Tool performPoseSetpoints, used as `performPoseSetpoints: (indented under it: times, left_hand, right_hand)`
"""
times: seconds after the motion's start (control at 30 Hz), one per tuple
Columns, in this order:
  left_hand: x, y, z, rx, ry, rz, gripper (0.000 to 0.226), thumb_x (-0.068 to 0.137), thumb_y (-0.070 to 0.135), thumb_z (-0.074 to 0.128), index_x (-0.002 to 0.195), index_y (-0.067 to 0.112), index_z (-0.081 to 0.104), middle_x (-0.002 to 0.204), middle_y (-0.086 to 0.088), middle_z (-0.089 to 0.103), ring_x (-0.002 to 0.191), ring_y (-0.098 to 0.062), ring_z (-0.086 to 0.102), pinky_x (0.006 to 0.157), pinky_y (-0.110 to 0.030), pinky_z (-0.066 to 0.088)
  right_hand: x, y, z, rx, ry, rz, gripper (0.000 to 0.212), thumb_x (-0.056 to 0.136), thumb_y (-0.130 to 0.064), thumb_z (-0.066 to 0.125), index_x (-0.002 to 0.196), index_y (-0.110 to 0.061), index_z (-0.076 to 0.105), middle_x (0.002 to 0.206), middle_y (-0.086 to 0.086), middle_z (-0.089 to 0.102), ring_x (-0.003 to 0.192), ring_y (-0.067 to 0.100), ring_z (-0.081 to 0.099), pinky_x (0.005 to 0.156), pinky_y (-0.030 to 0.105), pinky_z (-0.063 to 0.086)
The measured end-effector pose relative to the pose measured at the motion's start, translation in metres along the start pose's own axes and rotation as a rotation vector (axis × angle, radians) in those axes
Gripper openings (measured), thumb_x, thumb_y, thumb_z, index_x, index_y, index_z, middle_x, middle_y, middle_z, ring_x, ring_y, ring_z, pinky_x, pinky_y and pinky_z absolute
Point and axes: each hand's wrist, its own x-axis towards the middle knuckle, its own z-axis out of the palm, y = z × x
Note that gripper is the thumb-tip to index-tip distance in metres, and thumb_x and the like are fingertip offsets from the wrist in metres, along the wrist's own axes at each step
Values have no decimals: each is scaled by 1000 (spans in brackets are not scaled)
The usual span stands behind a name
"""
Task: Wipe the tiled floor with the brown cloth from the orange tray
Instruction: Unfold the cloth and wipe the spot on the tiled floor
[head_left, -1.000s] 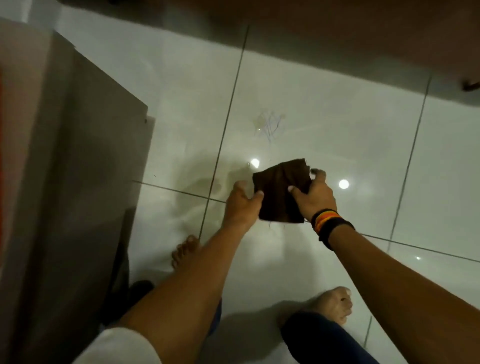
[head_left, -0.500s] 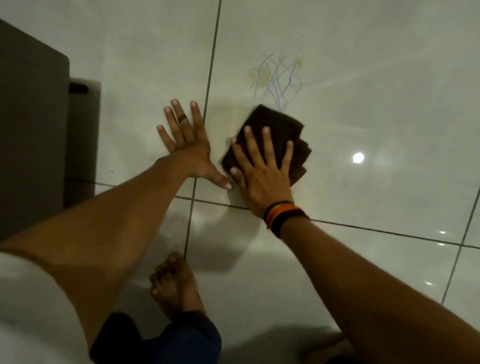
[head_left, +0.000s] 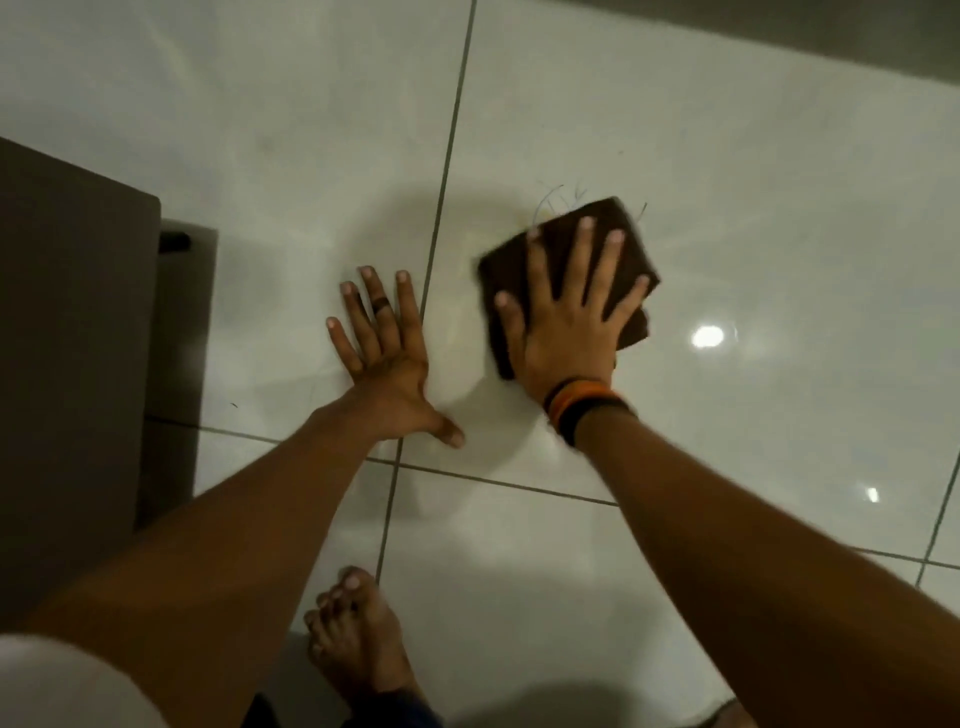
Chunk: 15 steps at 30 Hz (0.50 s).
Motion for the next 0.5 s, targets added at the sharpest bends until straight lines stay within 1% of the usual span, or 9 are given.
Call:
performPoseSetpoints:
  times: [0.07, 0.1, 0.17, 0.27, 0.33, 0.4, 0.43, 0.47, 0.5]
  left_hand:
    - [-3, 3, -4, 4, -13, -12, 190, 29, 70, 93, 147, 14, -47, 149, -26, -55, 139, -48, -49, 115, -69, -23]
    - [-4, 5, -5, 1, -18, -17, 190, 30, 70, 92, 147, 14, -47, 149, -26, -55, 139, -48, -49, 115, -69, -23]
    - [-5, 5, -7, 0, -30, -21, 190, 30, 71, 92, 147, 15, -47, 150, -26, -54, 139, -48, -49, 114, -69, -24]
    - [-2, 3, -4, 0, -18, -20, 192, 25, 74, 90, 147, 16, -47, 151, -26, -52, 141, -48, -47, 109, -65, -30]
    - [1, 1, -2, -12, 4, -12, 193, 22, 76, 89, 148, 17, -46, 153, -25, -51, 142, -47, -46, 105, -61, -34]
    - [3, -2, 3, -18, 18, -8, 194, 20, 76, 88, 148, 18, -46, 153, -24, -51, 142, -46, -46, 105, -60, -36]
    - [4, -3, 4, -15, 21, -12, 194, 20, 75, 88, 148, 19, -46, 153, -23, -51, 142, -45, -47, 107, -61, -34]
    - [5, -3, 4, -13, 25, -14, 193, 20, 74, 88, 148, 19, -46, 153, -22, -52, 142, -45, -47, 109, -62, -33]
    - [6, -3, 5, -12, 30, -15, 193, 21, 73, 89, 148, 19, -45, 153, -22, -52, 142, -45, -48, 110, -63, -31]
  right_hand:
    - [-41, 8, 2, -24, -53, -220, 68, 100, -62, 31, 160, -30, 25, 165, 17, 6, 149, 43, 1, 108, 73, 10]
    - [-60, 23, 3, -17, -80, -254, 67, 100, -61, 32, 159, -31, 25, 166, 14, 5, 150, 41, 0, 109, 72, 10]
    - [-85, 63, 3, -19, -117, -174, 67, 99, -61, 32, 159, -32, 28, 166, 12, 8, 150, 39, 2, 110, 70, 12]
    - [-62, 106, -4, -21, -151, 63, 70, 99, -63, 26, 160, -31, 22, 166, 15, 5, 149, 42, 2, 109, 73, 15]
    - [-18, 95, -9, 37, -102, 239, 71, 99, -64, 24, 161, -30, 18, 165, 18, 4, 148, 45, 2, 106, 76, 16]
    - [24, 60, -12, 63, -31, 364, 71, 98, -64, 24, 161, -29, 20, 164, 20, 7, 148, 47, 5, 104, 76, 16]
    - [37, 39, -11, 53, -7, 355, 71, 98, -63, 25, 160, -29, 23, 164, 20, 10, 147, 47, 6, 104, 76, 15]
    - [41, 18, -10, 40, 0, 269, 70, 98, -62, 26, 159, -29, 26, 164, 20, 12, 147, 48, 7, 105, 76, 14]
    - [34, 2, -8, 11, 5, 129, 68, 98, -61, 28, 159, -29, 27, 164, 19, 12, 147, 48, 7, 106, 75, 11]
